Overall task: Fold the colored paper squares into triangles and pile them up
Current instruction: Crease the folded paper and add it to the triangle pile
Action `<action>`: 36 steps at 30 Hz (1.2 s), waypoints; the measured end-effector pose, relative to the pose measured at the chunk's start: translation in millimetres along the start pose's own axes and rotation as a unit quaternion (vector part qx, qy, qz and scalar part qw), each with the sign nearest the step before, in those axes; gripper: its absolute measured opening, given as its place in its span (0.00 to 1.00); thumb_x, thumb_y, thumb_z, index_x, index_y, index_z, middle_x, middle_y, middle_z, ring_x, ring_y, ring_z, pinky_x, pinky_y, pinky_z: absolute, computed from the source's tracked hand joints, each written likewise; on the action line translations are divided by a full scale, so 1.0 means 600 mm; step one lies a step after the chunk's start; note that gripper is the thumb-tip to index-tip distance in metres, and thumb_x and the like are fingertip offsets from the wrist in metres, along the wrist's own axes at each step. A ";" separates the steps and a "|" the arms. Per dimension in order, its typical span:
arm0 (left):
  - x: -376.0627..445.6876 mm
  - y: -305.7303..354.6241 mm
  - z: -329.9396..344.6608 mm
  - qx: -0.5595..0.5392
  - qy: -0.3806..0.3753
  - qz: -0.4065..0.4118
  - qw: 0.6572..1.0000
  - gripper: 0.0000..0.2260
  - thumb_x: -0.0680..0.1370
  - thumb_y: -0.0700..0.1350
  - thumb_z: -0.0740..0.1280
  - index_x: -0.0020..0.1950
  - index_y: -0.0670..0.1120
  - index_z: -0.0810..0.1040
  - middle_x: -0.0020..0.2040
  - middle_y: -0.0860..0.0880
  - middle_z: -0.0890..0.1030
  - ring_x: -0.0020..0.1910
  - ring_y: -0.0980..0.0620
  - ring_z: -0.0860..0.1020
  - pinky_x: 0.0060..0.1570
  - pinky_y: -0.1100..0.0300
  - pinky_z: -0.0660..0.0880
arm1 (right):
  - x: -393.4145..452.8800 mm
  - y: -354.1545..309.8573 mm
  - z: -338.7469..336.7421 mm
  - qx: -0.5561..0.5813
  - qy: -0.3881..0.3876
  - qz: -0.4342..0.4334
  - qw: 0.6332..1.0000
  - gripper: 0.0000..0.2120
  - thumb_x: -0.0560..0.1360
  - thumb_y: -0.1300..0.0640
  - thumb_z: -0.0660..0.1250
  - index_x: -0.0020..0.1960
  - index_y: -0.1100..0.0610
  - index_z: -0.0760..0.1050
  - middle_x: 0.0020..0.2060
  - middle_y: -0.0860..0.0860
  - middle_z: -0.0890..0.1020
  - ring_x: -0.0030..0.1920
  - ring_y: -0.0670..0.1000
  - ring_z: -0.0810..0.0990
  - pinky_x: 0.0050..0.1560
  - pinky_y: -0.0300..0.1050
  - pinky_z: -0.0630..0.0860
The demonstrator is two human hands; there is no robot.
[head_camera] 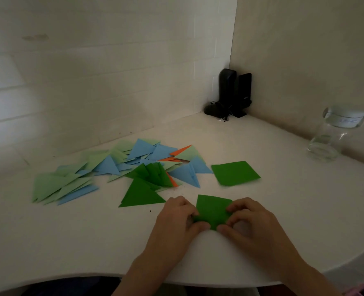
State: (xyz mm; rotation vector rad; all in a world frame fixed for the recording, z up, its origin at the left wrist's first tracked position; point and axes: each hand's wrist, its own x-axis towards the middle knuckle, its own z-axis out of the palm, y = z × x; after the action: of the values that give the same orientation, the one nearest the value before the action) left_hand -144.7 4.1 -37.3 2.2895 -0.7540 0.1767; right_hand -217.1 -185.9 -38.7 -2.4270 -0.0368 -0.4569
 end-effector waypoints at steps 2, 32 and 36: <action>0.002 0.001 0.001 0.010 -0.009 -0.028 1.000 0.12 0.69 0.55 0.73 0.40 0.49 0.76 0.42 0.56 0.71 0.45 0.57 0.68 0.43 0.72 0.63 | 0.000 0.001 0.002 -0.009 0.002 0.016 1.000 0.12 0.63 0.37 0.68 0.32 0.45 0.78 0.46 0.37 0.75 0.50 0.38 0.73 0.50 0.22 0.62; 0.010 0.021 -0.016 0.019 -0.002 -0.024 1.000 0.10 0.70 0.42 0.74 0.45 0.48 0.74 0.39 0.56 0.72 0.38 0.58 0.71 0.39 0.65 0.69 | 0.065 -0.006 -0.025 0.046 -0.085 0.137 0.986 0.14 0.71 0.46 0.71 0.54 0.44 0.72 0.45 0.43 0.78 0.40 0.39 0.76 0.35 0.27 0.68; 0.027 0.034 -0.019 0.116 -0.088 -0.014 0.989 0.09 0.79 0.43 0.63 0.55 0.47 0.81 0.53 0.49 0.77 0.53 0.52 0.74 0.53 0.62 0.68 | 0.079 -0.020 -0.017 0.011 -0.056 0.123 0.991 0.06 0.73 0.52 0.70 0.49 0.45 0.76 0.40 0.46 0.79 0.38 0.40 0.76 0.35 0.28 0.68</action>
State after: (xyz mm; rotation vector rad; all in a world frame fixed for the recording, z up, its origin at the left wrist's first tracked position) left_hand -142.0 -7.3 -11.6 2.5598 -0.8278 0.0507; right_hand -177.3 -186.6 -8.2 -2.3924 0.2046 -0.2076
